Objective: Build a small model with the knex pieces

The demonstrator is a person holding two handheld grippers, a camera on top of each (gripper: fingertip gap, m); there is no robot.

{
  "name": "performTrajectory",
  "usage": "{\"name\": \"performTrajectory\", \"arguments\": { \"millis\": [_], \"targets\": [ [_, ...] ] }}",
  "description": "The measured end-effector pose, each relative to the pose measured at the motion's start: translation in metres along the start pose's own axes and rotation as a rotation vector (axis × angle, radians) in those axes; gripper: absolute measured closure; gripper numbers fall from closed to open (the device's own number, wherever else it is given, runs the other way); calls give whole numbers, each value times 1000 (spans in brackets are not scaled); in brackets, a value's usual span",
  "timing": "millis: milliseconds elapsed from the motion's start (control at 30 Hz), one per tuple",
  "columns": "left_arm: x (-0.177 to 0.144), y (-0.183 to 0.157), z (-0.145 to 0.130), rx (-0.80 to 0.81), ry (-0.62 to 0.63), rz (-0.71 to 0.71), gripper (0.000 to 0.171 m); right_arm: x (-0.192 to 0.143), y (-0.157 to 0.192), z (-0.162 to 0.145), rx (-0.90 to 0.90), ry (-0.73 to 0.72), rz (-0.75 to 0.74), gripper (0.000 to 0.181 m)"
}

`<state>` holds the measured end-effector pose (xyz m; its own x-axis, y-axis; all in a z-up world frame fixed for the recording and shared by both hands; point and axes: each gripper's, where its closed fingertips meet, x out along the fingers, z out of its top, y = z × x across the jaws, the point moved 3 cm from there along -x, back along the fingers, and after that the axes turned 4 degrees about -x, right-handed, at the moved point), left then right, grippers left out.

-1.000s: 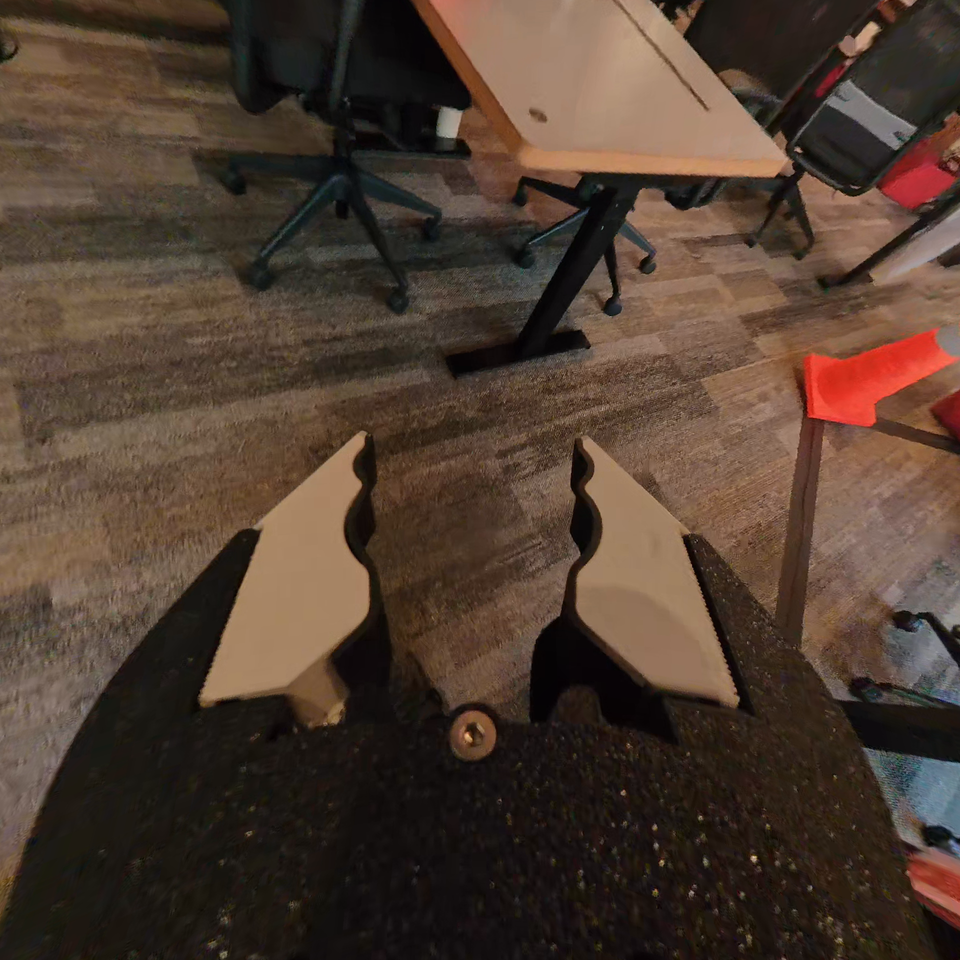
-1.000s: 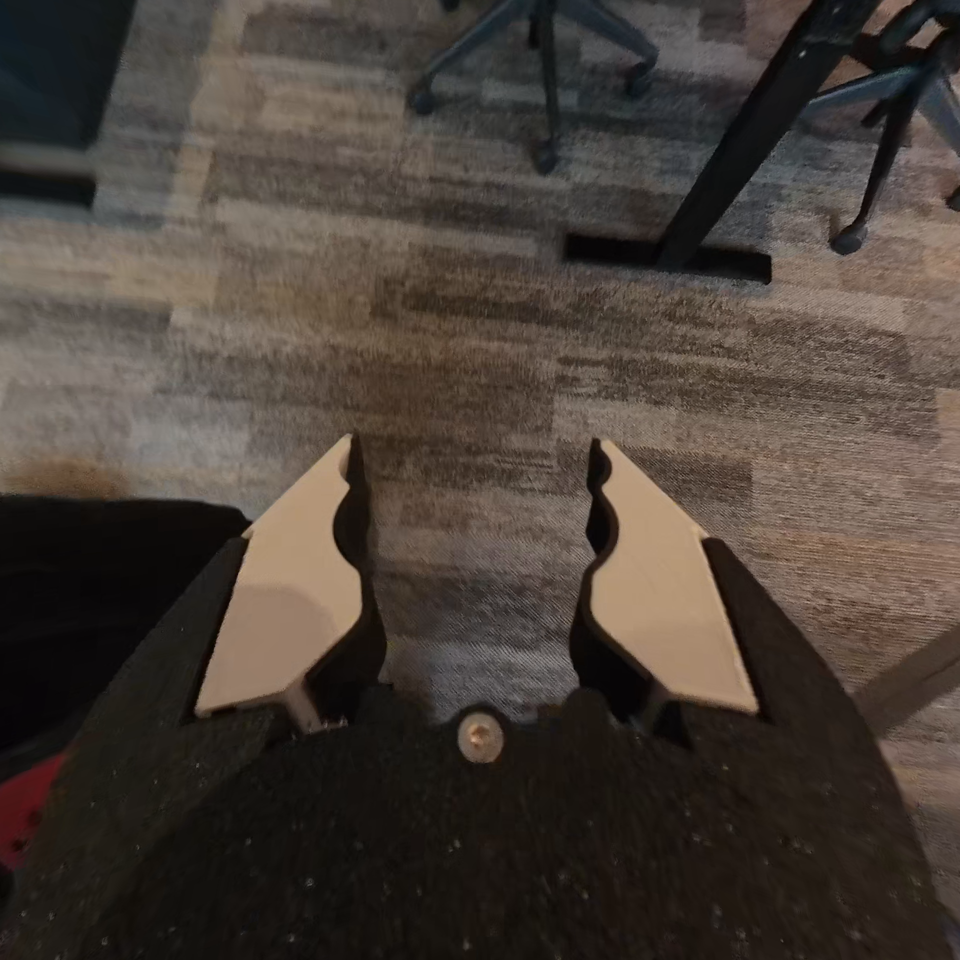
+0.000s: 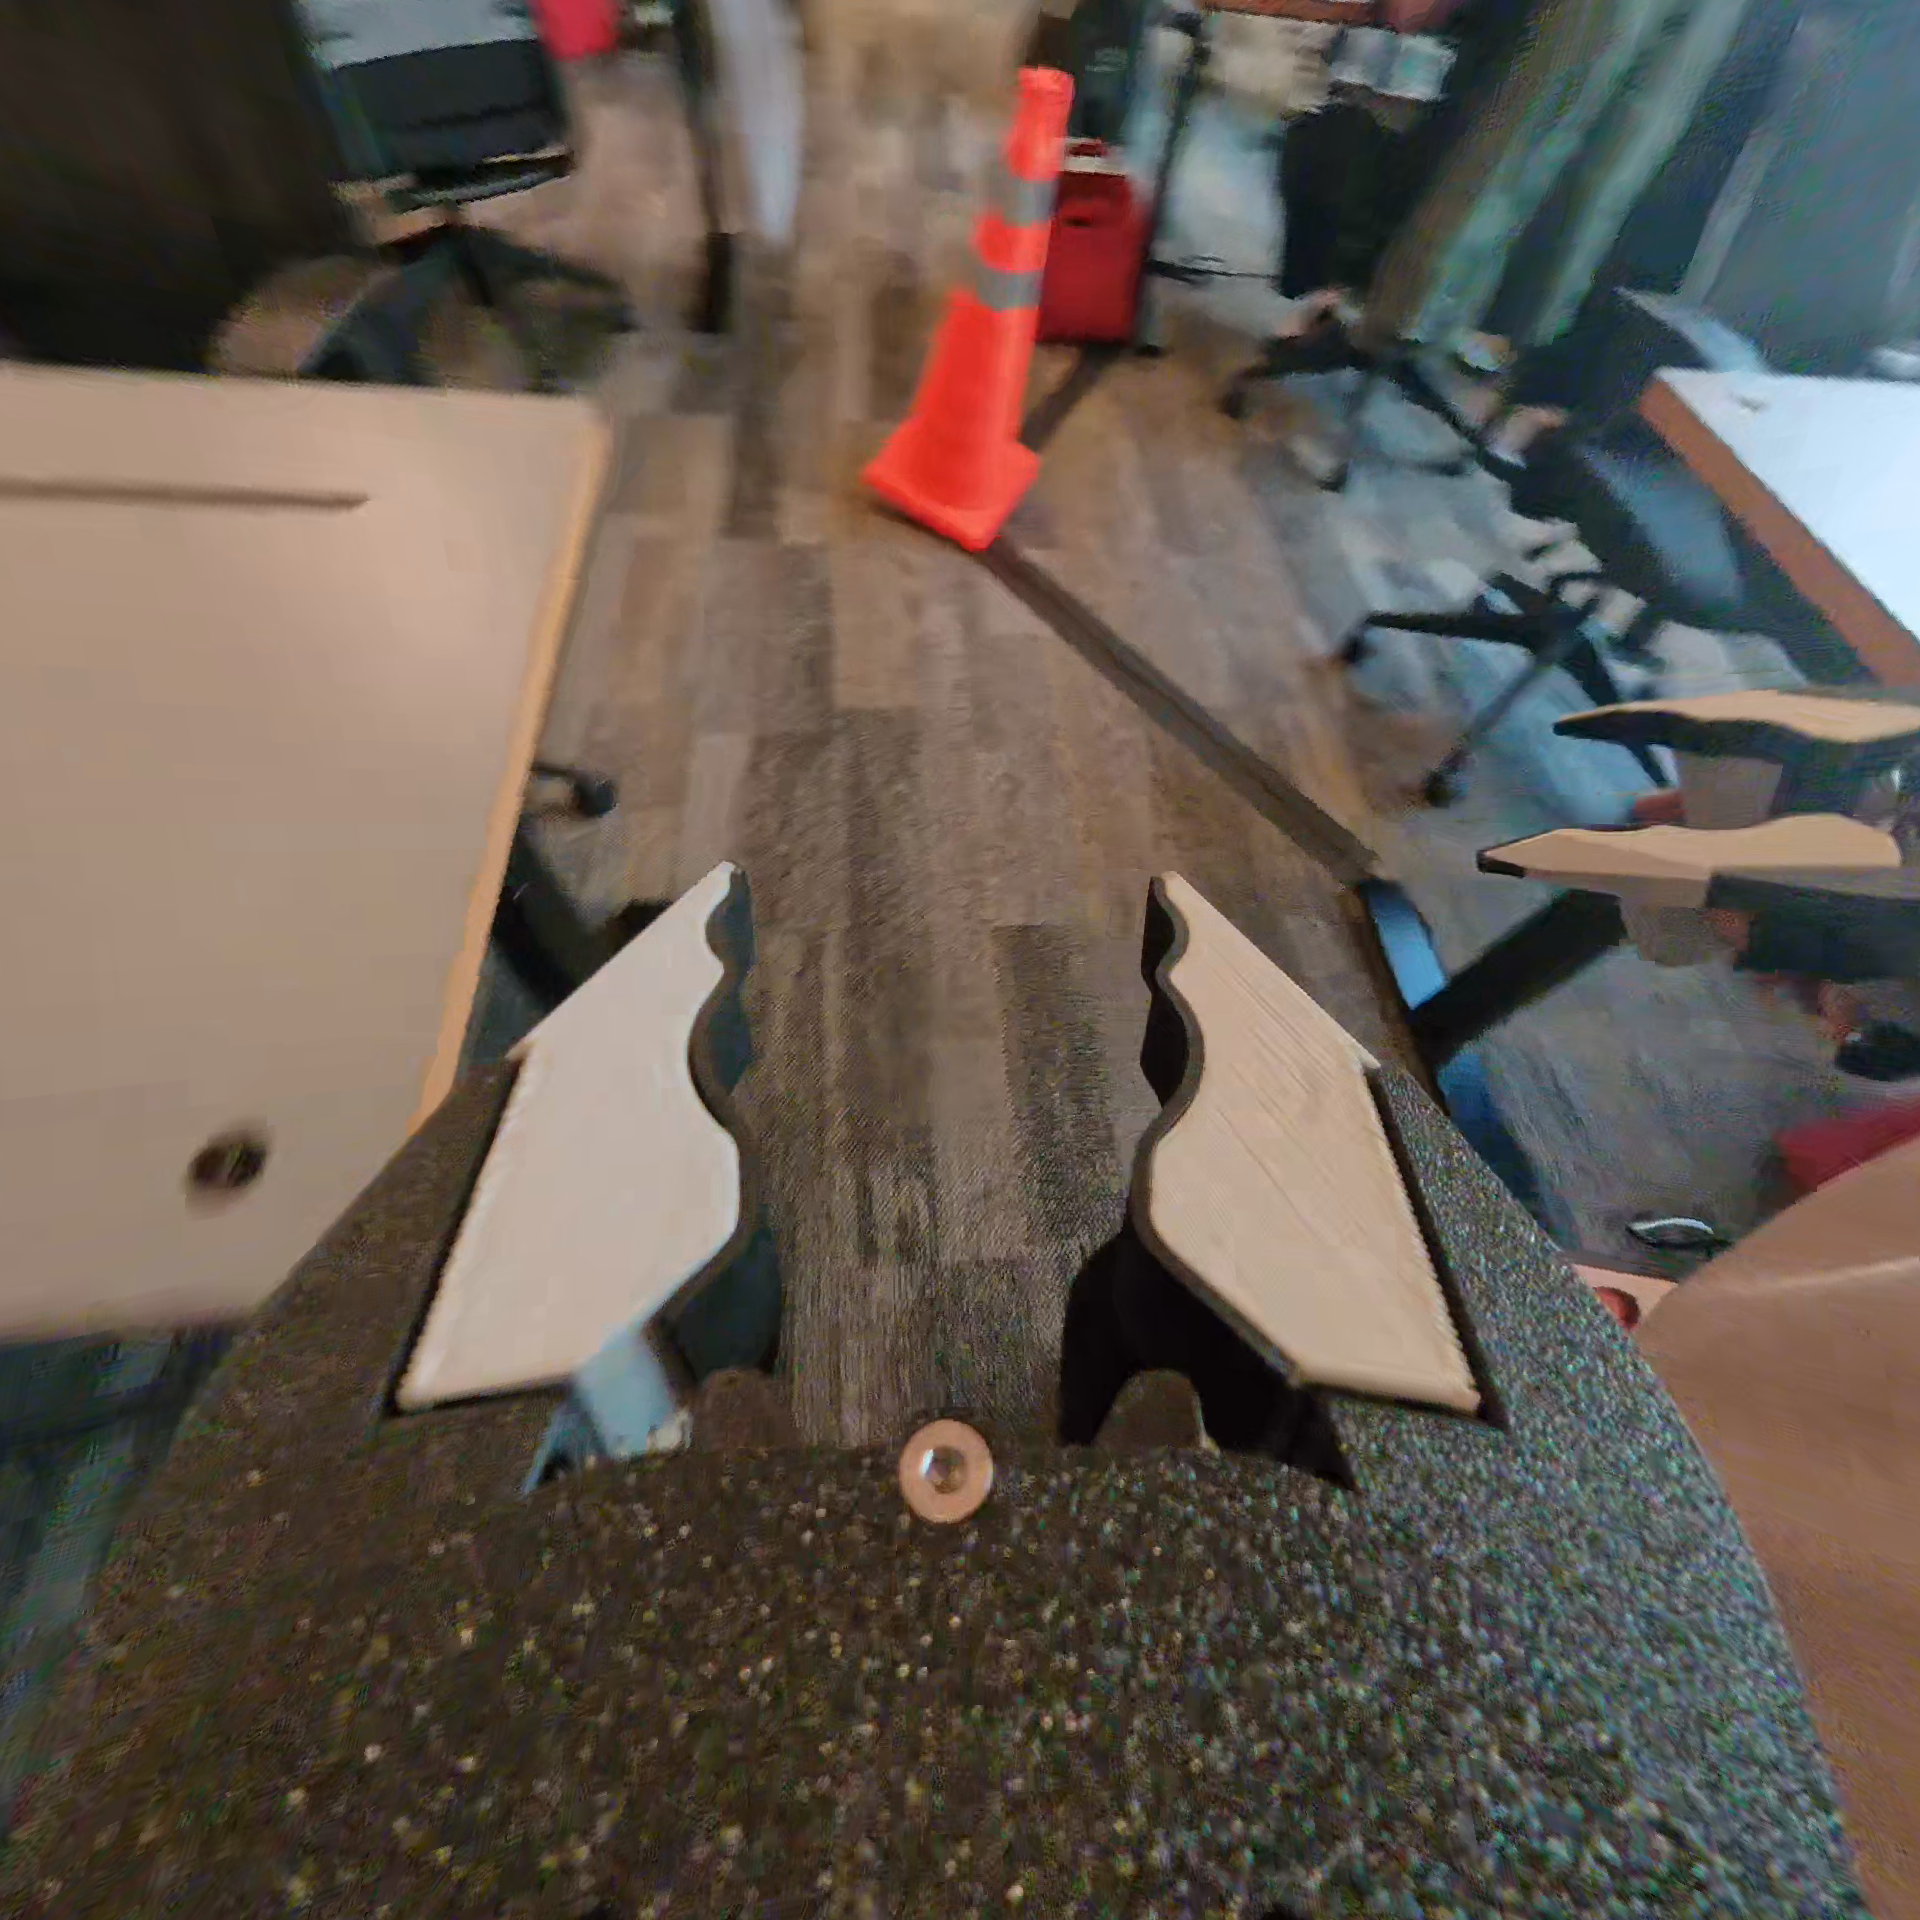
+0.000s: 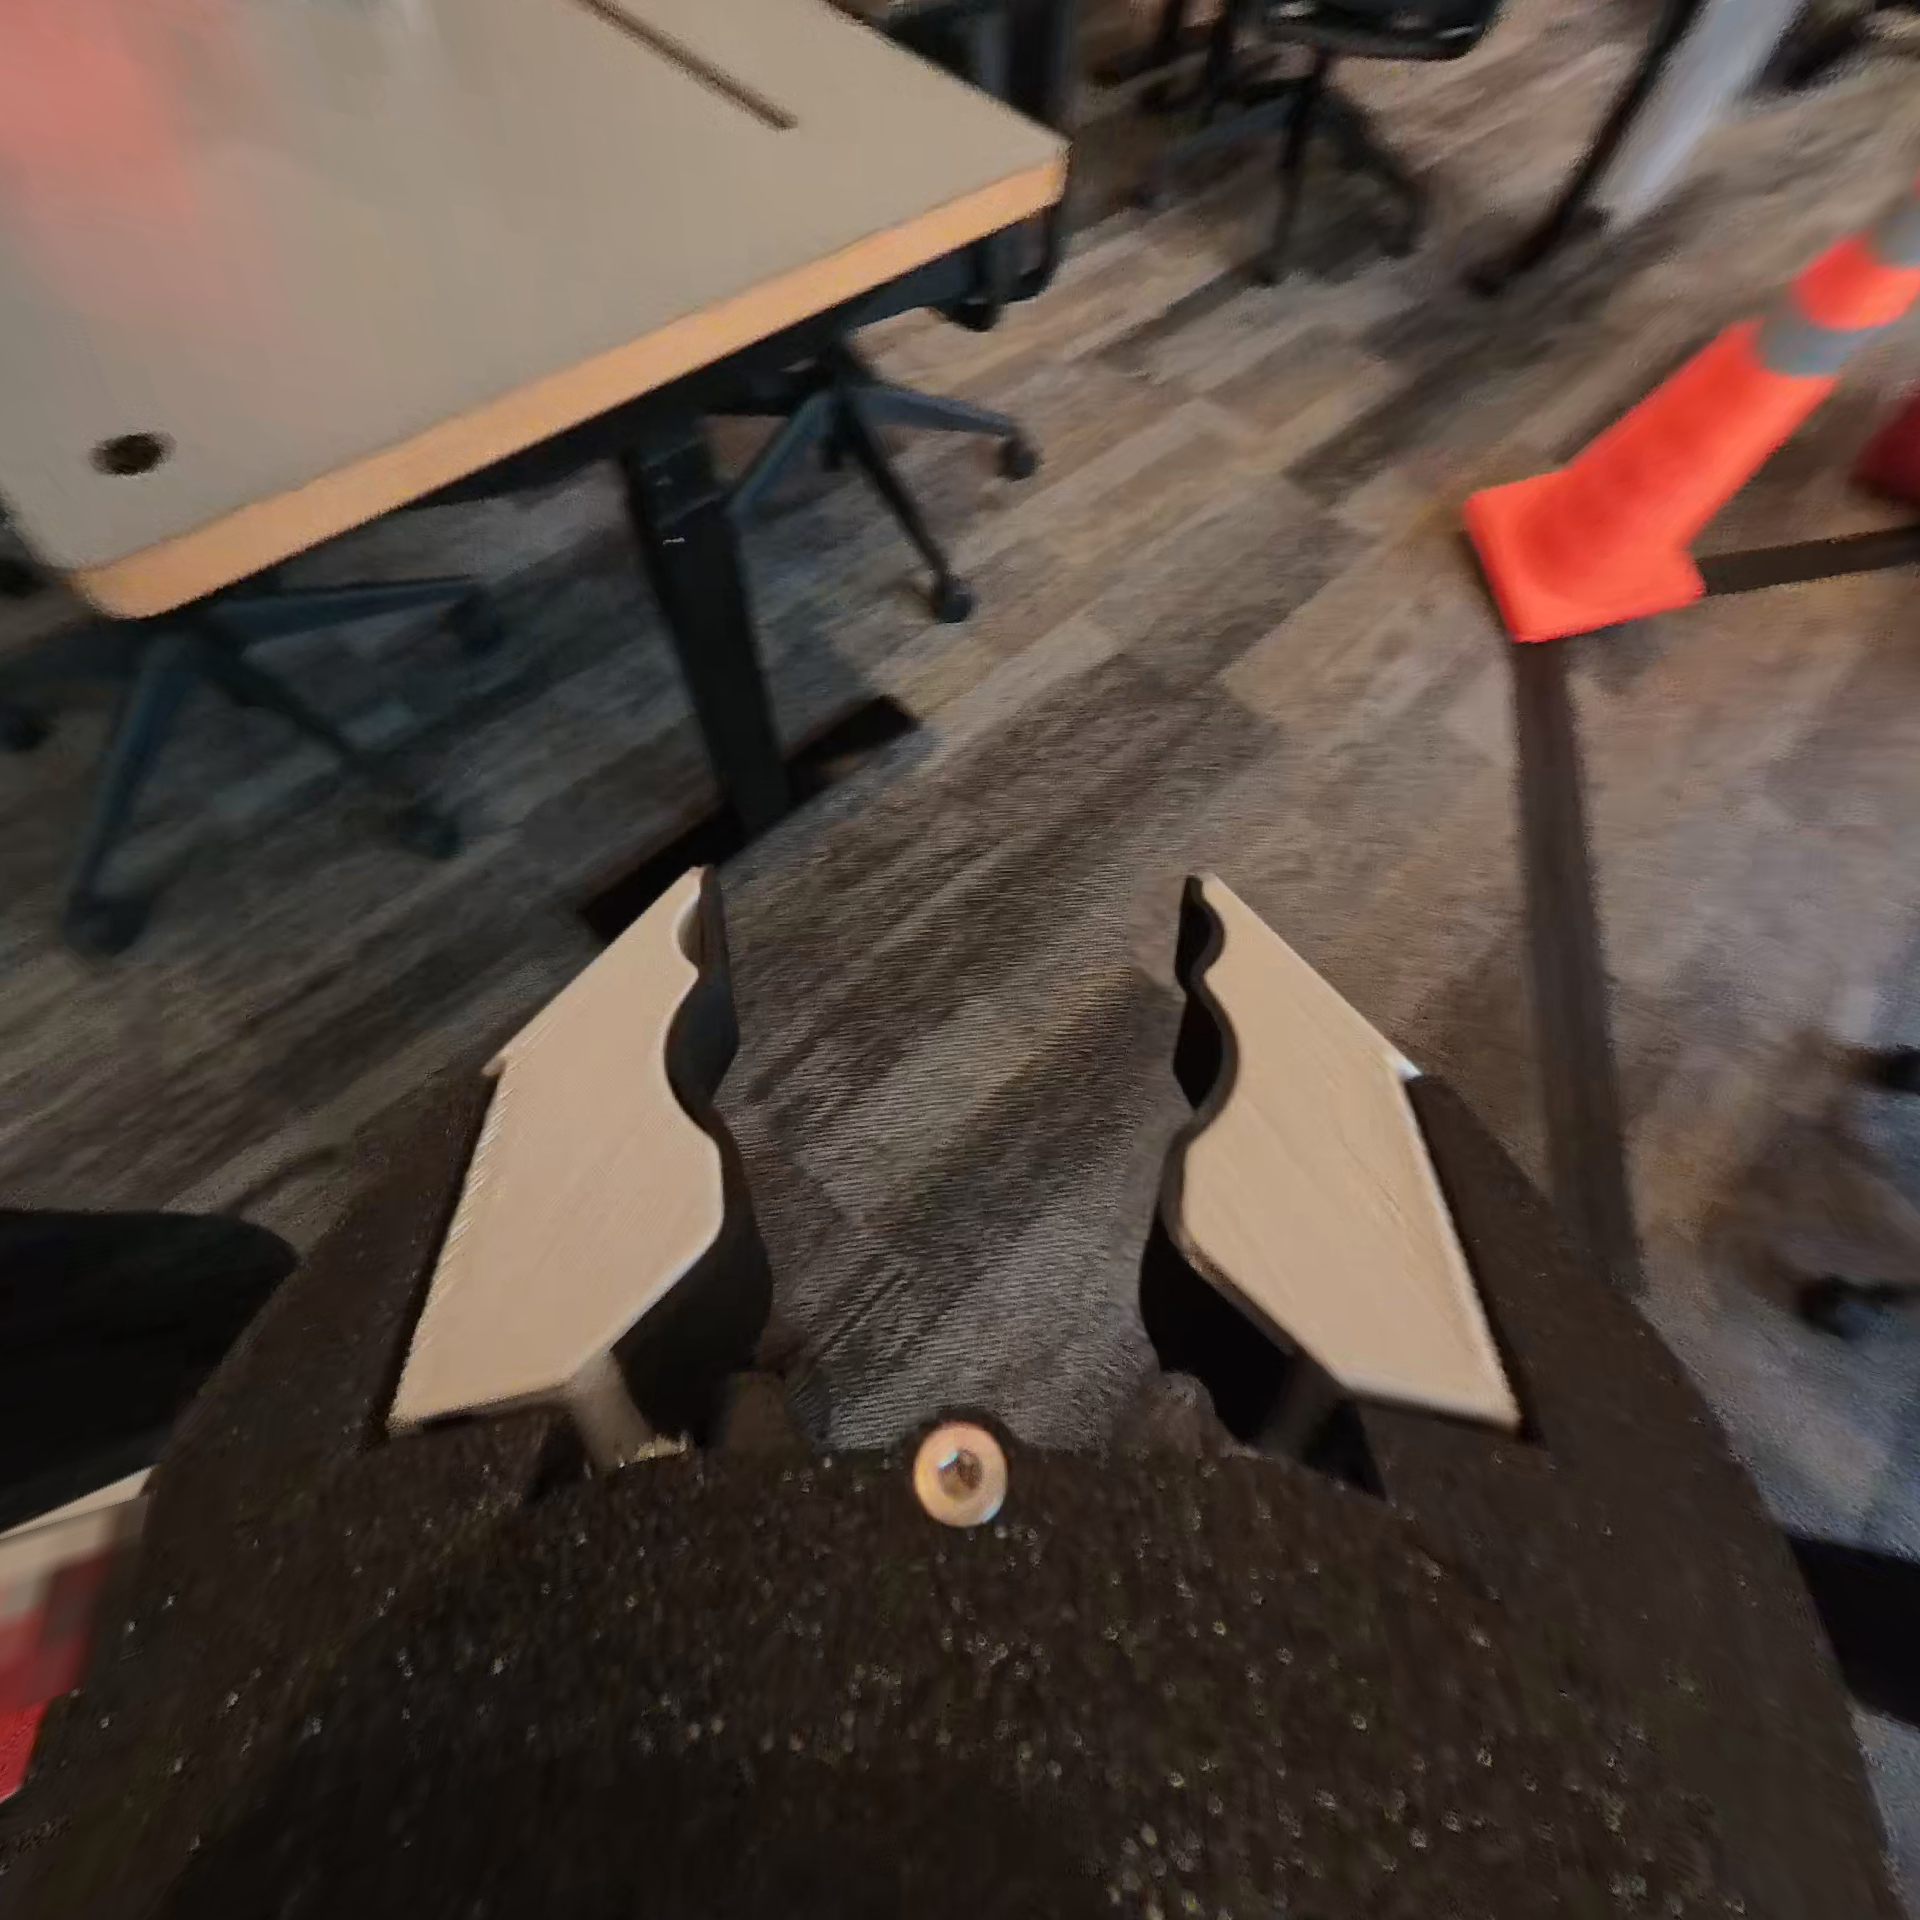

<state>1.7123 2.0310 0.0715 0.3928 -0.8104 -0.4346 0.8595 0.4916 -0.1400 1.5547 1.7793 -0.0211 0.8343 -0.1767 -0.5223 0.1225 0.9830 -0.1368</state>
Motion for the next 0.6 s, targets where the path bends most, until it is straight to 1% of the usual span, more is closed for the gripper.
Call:
{"name": "performTrajectory", "arguments": {
  "millis": [67,133,200,267,333,400,433,467,533,600],
  "targets": [
    [40,-9,28,75,2,-169,97,-20,-18,-3,27,16,-137,96],
    [73,-21,47,157,11,-335,97,-46,-23,-13,75,51,-278,96],
    [99,-34,51,220,29,-500,97,-78,-13,-27,146,99,-424,96],
    [120,-48,39,258,63,-671,97,-114,14,-41,209,157,-580,96],
    [131,-62,14,302,123,-846,95,-149,59,-57,286,237,-735,95],
    [129,-72,-15,377,186,-1009,97,-176,119,-72,412,299,-874,96],
    [124,-74,-29,424,216,-1076,97,-183,152,-78,489,324,-931,96],
    [116,-73,-42,471,246,-1132,97,-186,186,-83,569,346,-973,96],
    [97,-68,-61,532,294,-1218,97,-183,247,-82,693,346,-1034,96],
    [79,-61,-80,560,349,-1274,97,-179,295,-77,745,367,-1081,96]
  ]
}}
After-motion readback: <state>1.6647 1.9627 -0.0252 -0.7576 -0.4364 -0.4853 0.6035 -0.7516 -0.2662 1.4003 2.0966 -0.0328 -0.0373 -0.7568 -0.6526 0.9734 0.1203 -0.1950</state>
